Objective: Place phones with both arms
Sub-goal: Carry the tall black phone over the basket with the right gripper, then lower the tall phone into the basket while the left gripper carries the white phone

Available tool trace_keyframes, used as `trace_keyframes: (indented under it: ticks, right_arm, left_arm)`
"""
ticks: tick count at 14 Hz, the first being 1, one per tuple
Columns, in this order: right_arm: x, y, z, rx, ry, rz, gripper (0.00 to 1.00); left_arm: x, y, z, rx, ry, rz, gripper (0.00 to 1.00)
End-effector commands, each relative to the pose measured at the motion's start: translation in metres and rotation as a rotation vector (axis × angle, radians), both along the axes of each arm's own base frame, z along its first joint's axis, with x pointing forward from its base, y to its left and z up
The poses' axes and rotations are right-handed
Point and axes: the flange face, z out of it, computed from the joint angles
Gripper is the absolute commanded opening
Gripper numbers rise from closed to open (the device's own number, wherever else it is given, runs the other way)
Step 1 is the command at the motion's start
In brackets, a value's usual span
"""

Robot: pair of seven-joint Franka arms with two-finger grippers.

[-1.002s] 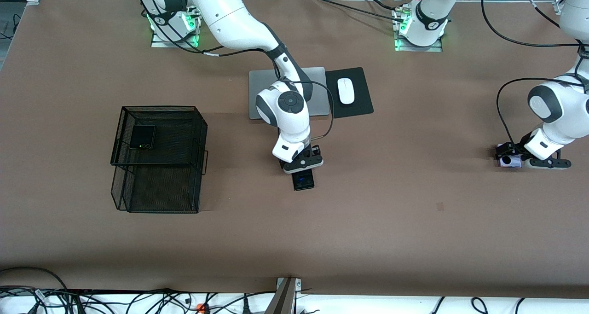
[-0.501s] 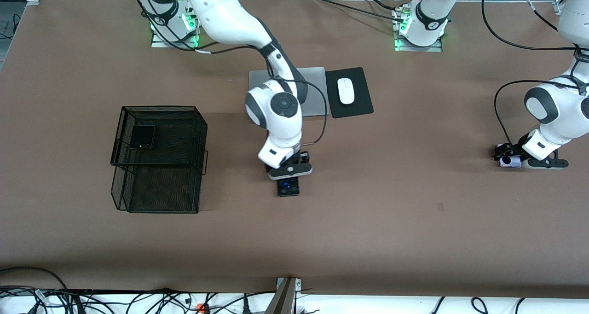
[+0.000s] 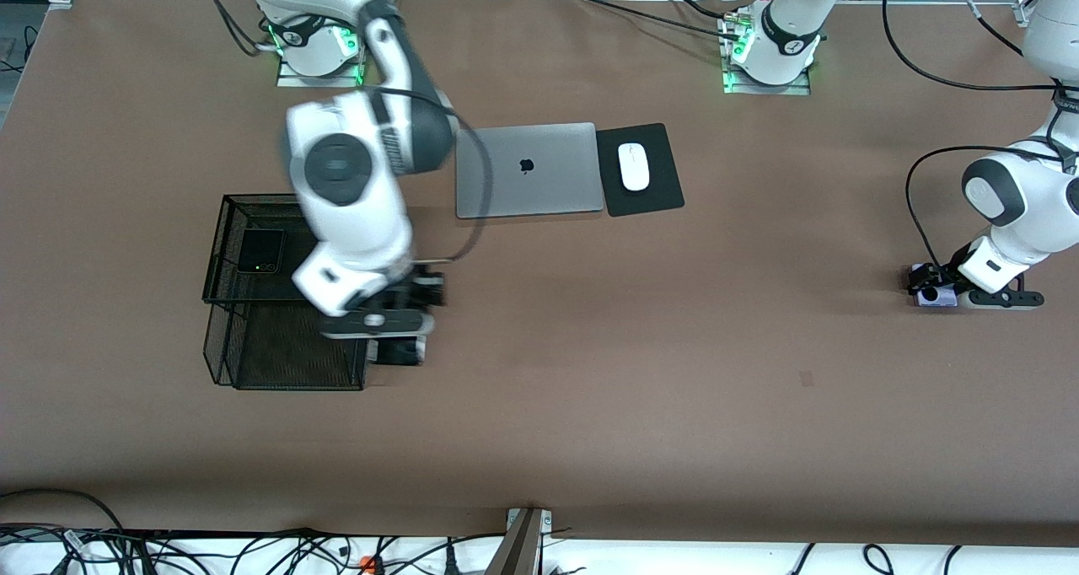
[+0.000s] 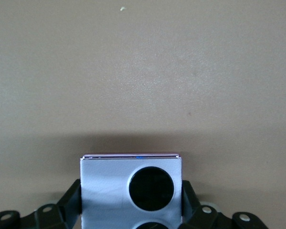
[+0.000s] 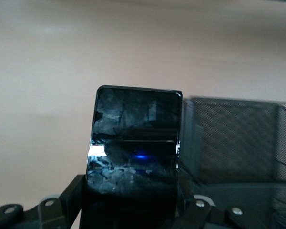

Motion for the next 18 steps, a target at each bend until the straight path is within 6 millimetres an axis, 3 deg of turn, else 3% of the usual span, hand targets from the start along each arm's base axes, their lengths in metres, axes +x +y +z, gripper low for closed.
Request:
trace_keyframes:
  ticks: [1, 3, 6, 8, 10, 13, 16, 18]
  right_arm:
    - [-0.042, -0.050, 0.001, 0.040, 0.094, -0.026, 0.06]
    - [-0.061, -0.075, 0.000, 0.055, 0.113, -0.039, 0.06]
    - [-0.081, -0.110, -0.014, 0.023, 0.160, -0.064, 0.06]
    - [-0.088, -0.136, -0.025, 0.023, 0.190, -0.102, 0.06]
    - [-0.096, -0.147, -0.040, 0.020, 0.222, -0.121, 0.06]
    - [-0.106, -0.158, -0.069, 0.010, 0.243, -0.135, 0.06]
    - [-0.112, -0.161, -0.094, 0.003, 0.237, -0.129, 0.06]
    - [-0.110, -0.160, -0.100, -0.004, 0.231, -0.125, 0.06]
  left_arm:
    - [0.003, -0.005, -0.003, -0.019, -0.009, 0.031, 0.07]
    - [0.010, -0.015, 0.006, -0.028, -0.006, 0.044, 0.07]
    - [0.035, -0.038, 0.049, -0.066, 0.044, 0.056, 0.06]
    - [0.048, -0.064, 0.076, -0.080, 0.039, 0.079, 0.06]
    - [0.060, -0.095, 0.095, -0.086, 0.020, 0.099, 0.06]
    - [0.075, -0.156, 0.113, -0.094, 0.052, 0.094, 0.05]
    - [0.084, -0.240, 0.119, -0.095, 0.067, 0.079, 0.04]
    - [0.084, -0.292, 0.121, -0.095, 0.095, 0.080, 0.04]
